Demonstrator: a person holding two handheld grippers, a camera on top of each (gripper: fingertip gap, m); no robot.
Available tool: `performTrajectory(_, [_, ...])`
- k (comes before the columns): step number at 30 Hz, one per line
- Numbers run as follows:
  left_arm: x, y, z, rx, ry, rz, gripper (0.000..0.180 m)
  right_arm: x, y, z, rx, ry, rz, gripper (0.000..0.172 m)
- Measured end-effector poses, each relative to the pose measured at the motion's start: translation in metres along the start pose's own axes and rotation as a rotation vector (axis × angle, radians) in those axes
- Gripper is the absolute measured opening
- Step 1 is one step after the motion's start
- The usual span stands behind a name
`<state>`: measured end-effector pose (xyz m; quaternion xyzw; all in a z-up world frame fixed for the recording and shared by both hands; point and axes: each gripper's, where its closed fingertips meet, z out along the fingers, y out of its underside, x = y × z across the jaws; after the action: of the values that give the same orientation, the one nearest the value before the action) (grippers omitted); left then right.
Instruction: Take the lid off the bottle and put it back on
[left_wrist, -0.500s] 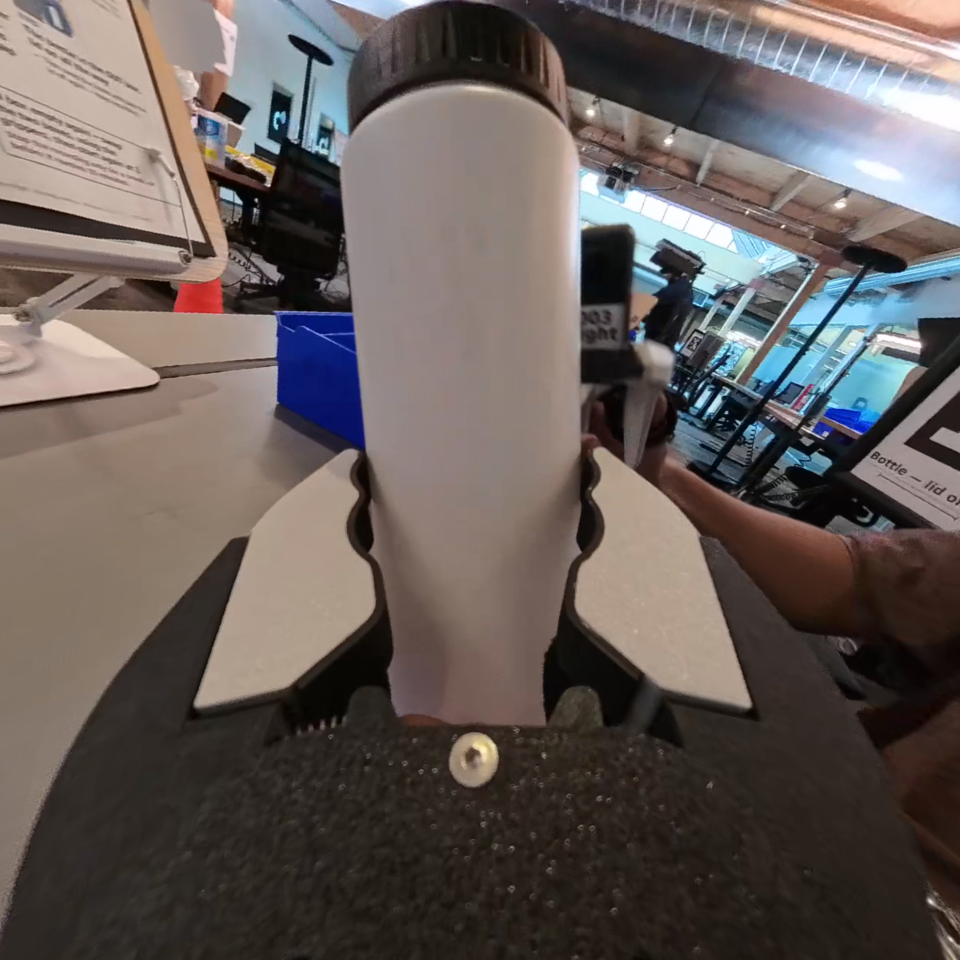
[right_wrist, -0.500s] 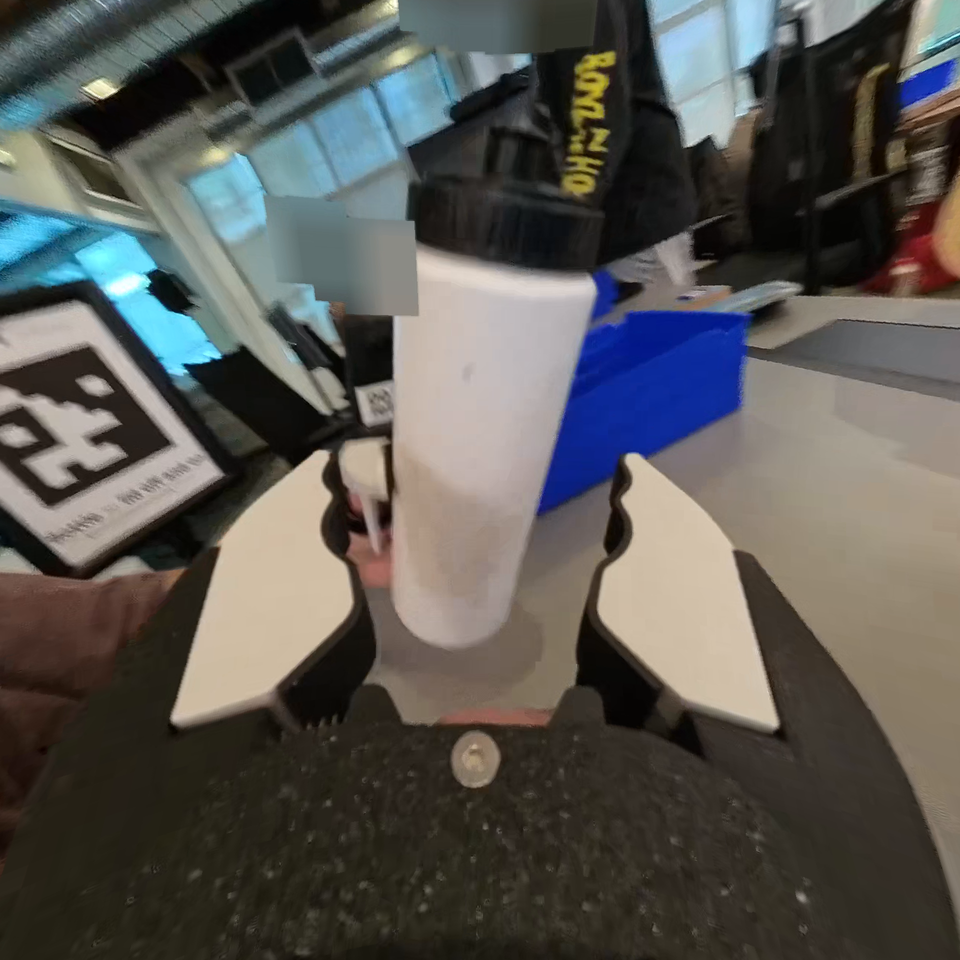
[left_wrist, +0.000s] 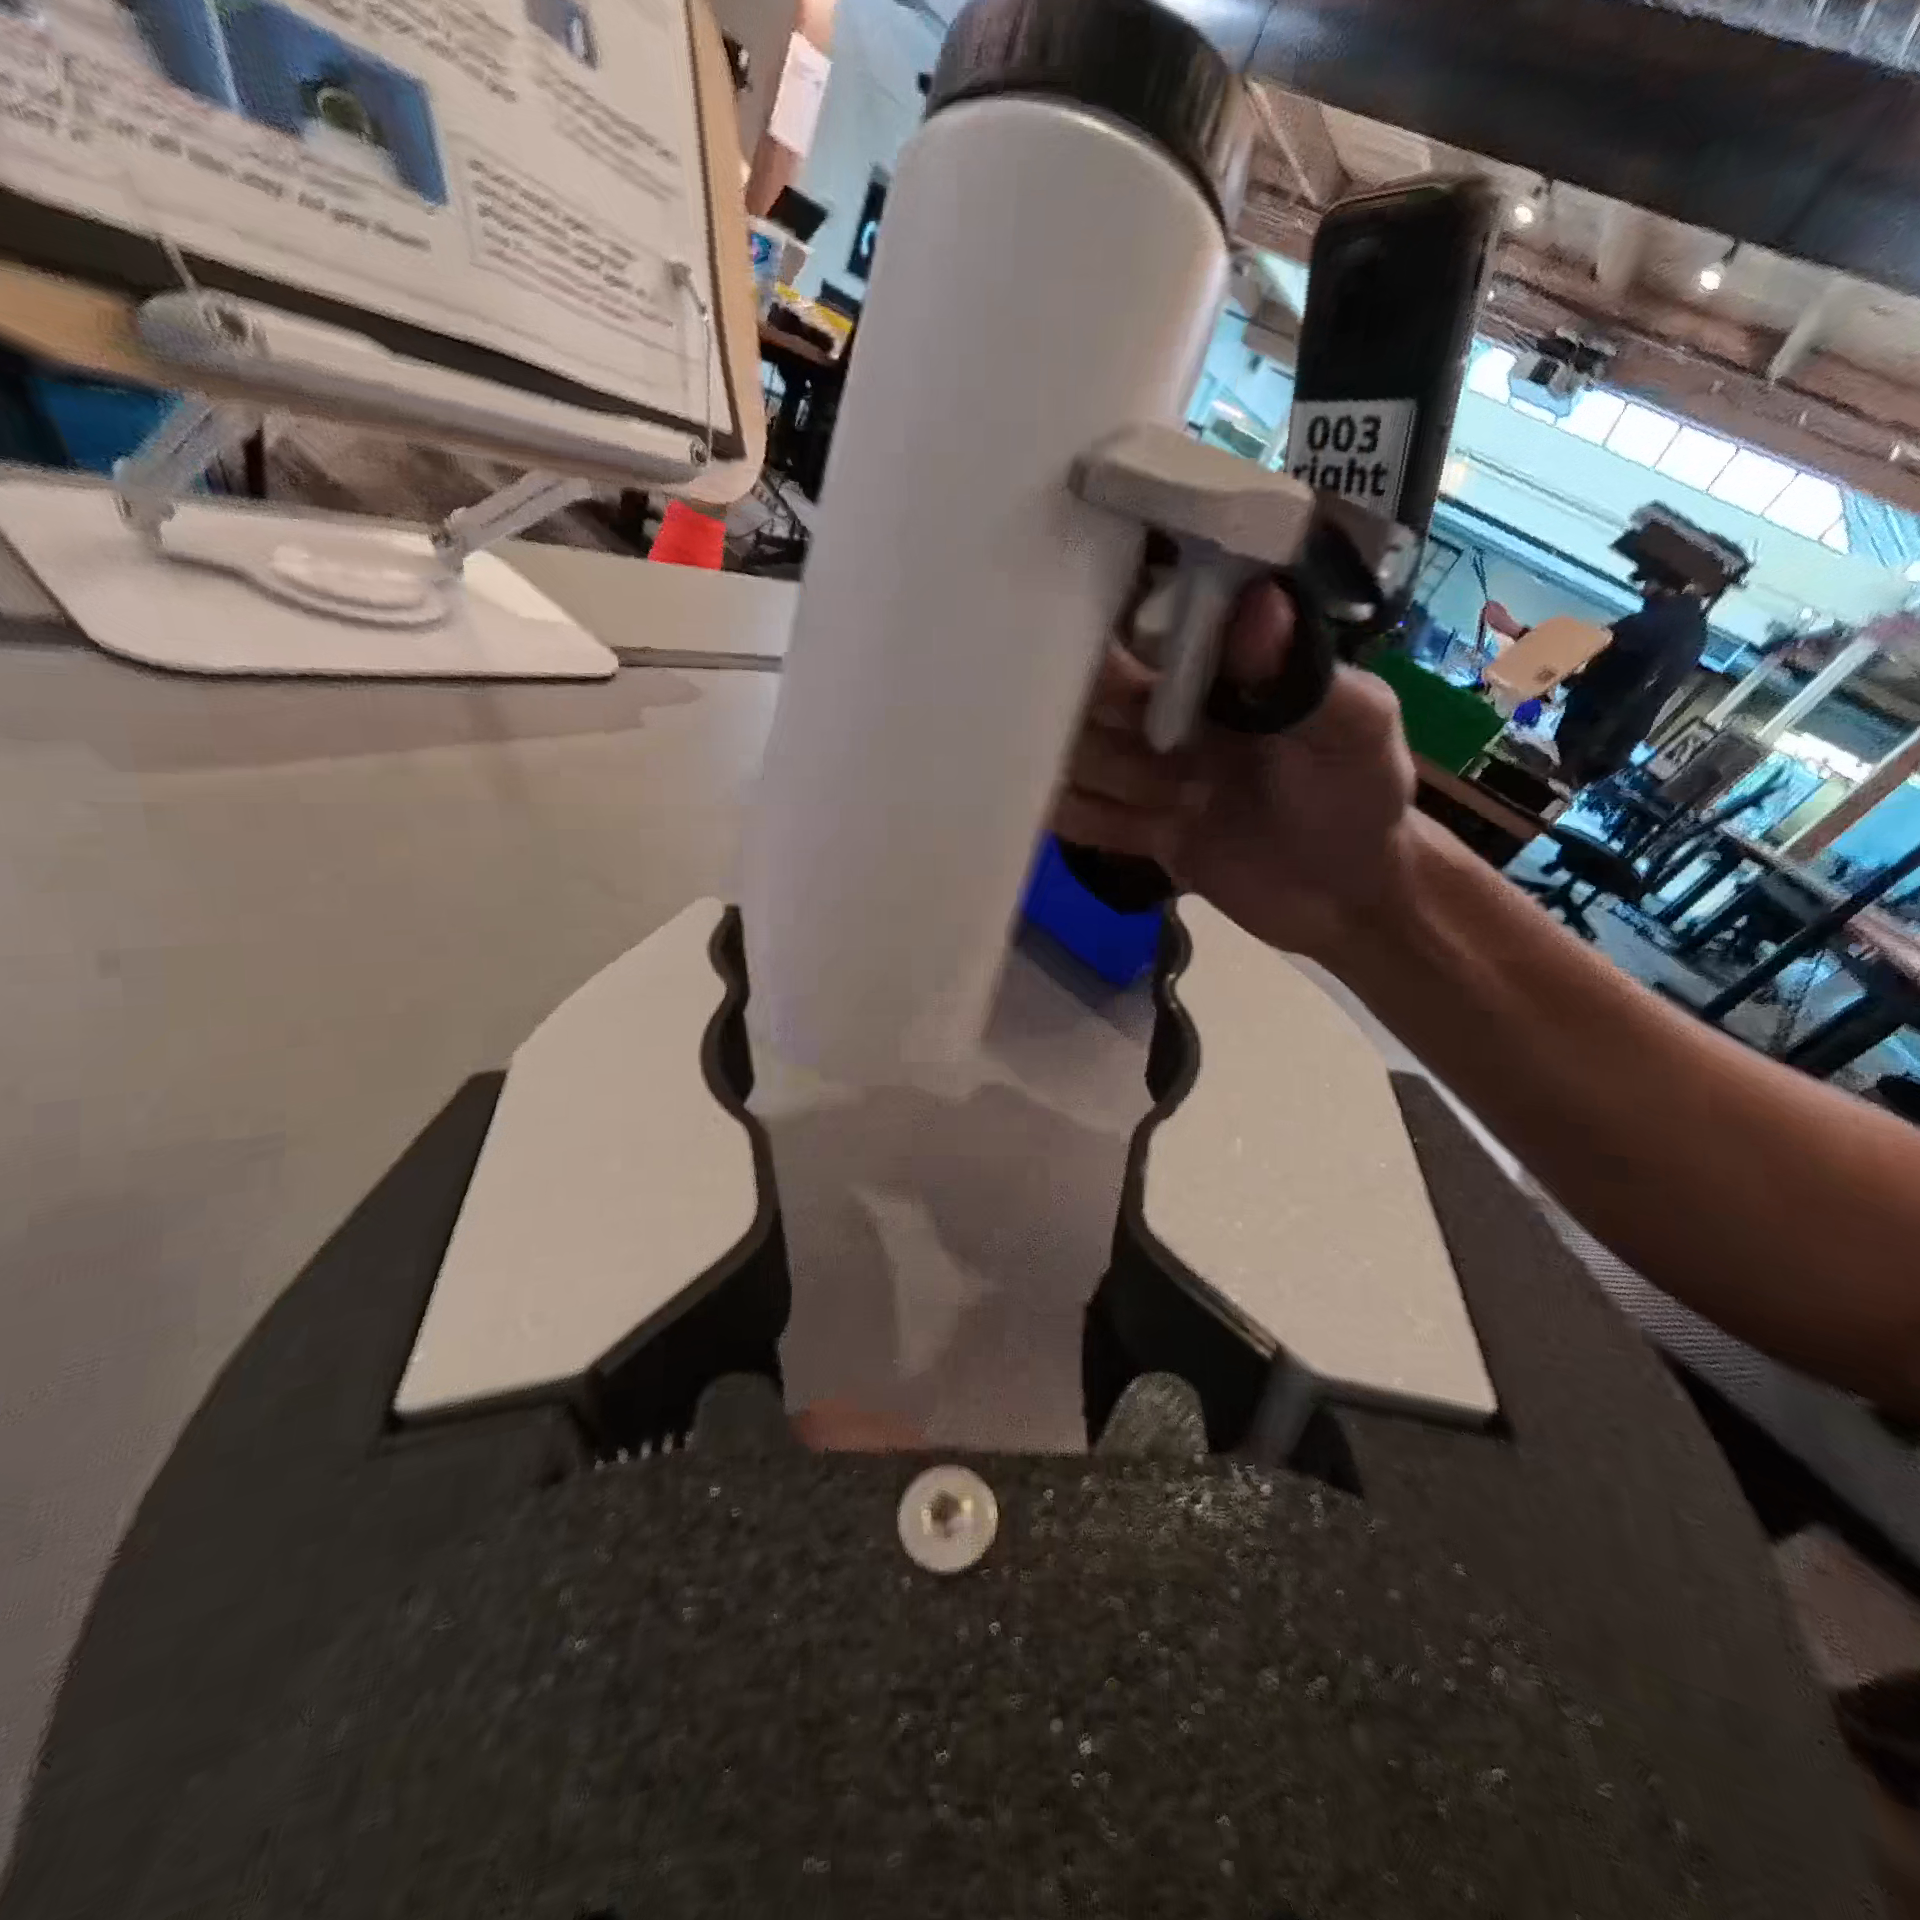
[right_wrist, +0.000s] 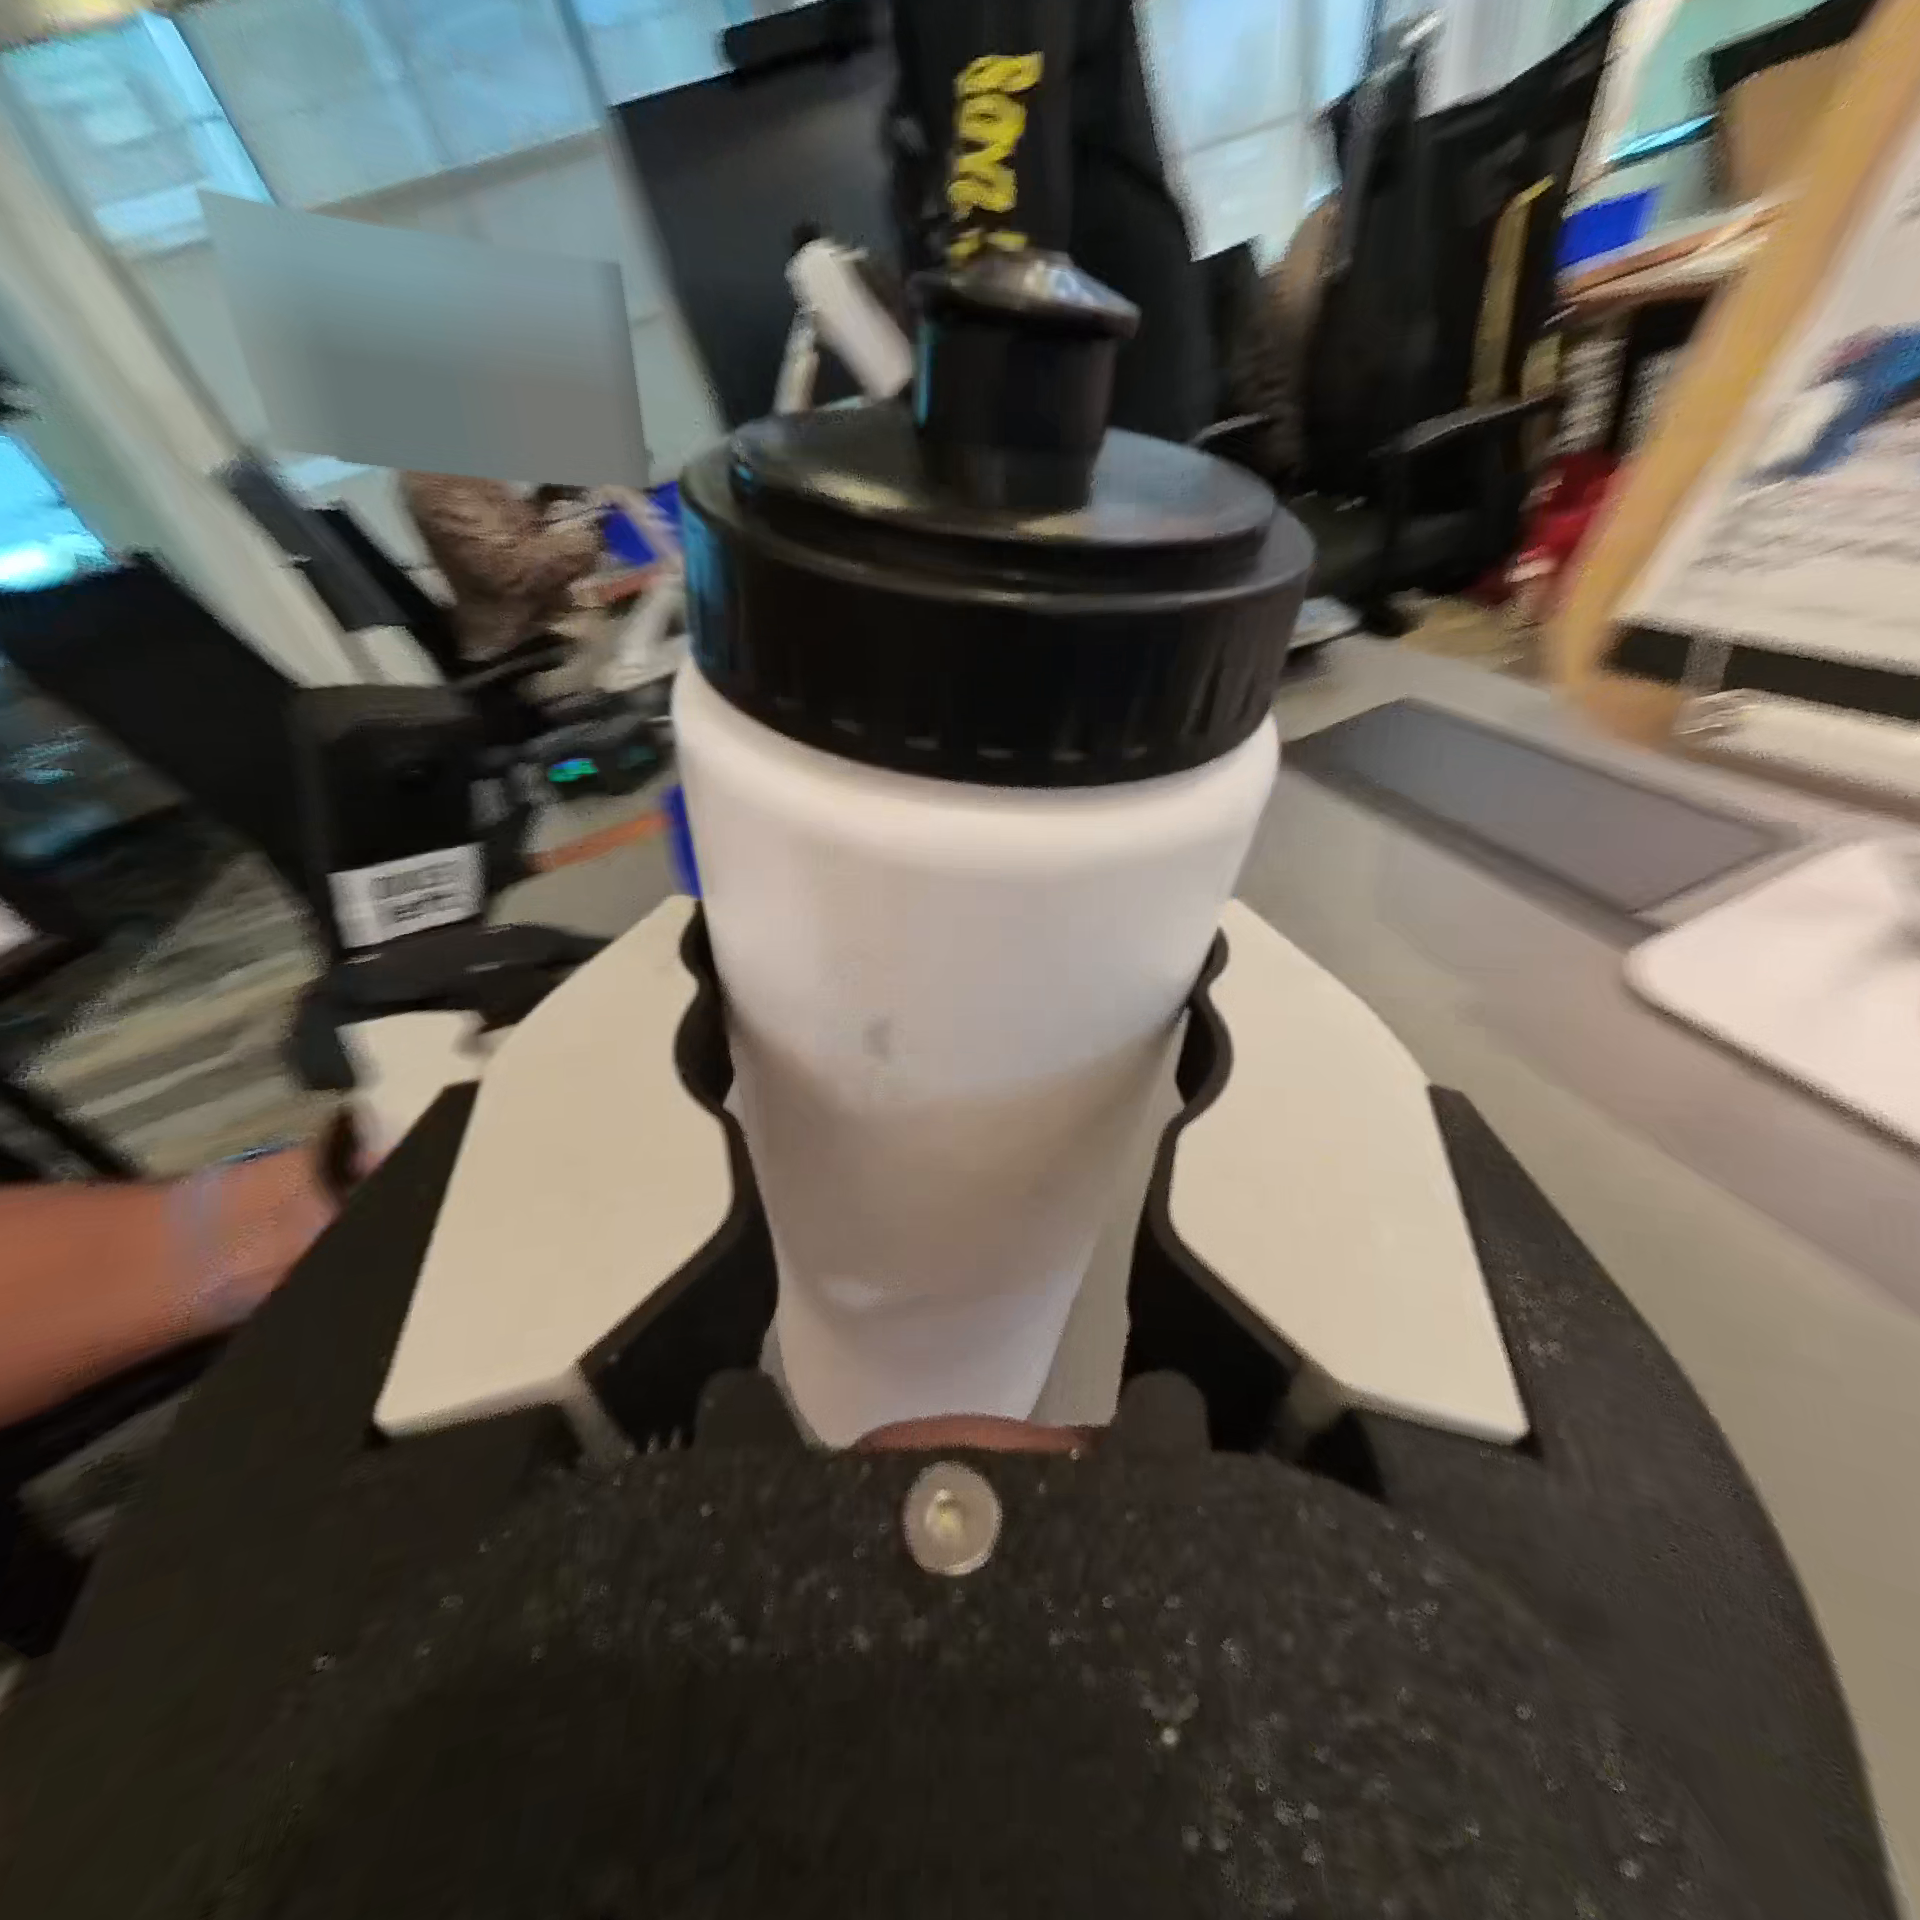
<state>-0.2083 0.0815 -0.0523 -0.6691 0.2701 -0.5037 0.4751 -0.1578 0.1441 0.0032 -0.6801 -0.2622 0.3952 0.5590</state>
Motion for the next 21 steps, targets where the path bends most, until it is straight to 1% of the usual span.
performTrajectory(2, [0.005,0.015,-0.007,-0.021,-0.012,-0.023,0.072,0.030,-0.001,-0.002,0.006,0.140,-0.107,0.085])
performTrajectory(3, [0.008,0.023,-0.010,-0.028,-0.028,-0.011,0.069,0.042,0.002,-0.001,0.002,0.176,-0.146,0.086])
performTrajectory(6, [0.022,0.043,-0.007,-0.071,-0.036,0.052,0.066,0.061,0.018,0.008,-0.005,0.181,-0.204,0.086])
performTrajectory(8, [0.032,0.051,-0.001,-0.107,-0.017,0.085,0.066,0.072,0.034,0.016,-0.058,0.183,-0.214,0.086])
performTrajectory(10, [0.036,0.056,0.001,-0.126,-0.005,0.111,0.066,0.076,0.045,0.025,-0.103,0.164,-0.223,0.086])
performTrajectory(11, [0.036,0.059,0.002,-0.141,-0.001,0.123,0.066,0.074,0.045,0.028,-0.091,0.150,-0.238,0.086])
performTrajectory(15, [0.025,0.065,0.000,-0.180,-0.025,0.168,0.065,0.072,0.048,0.034,-0.129,0.142,-0.302,0.086])
performTrajectory(19, [0.020,0.063,0.000,-0.195,-0.029,0.197,0.066,0.074,0.046,0.032,-0.044,0.092,-0.295,0.086])
performTrajectory(21, [0.024,0.066,0.001,-0.250,-0.001,0.208,0.068,0.074,0.046,0.031,0.009,0.070,-0.269,0.086])
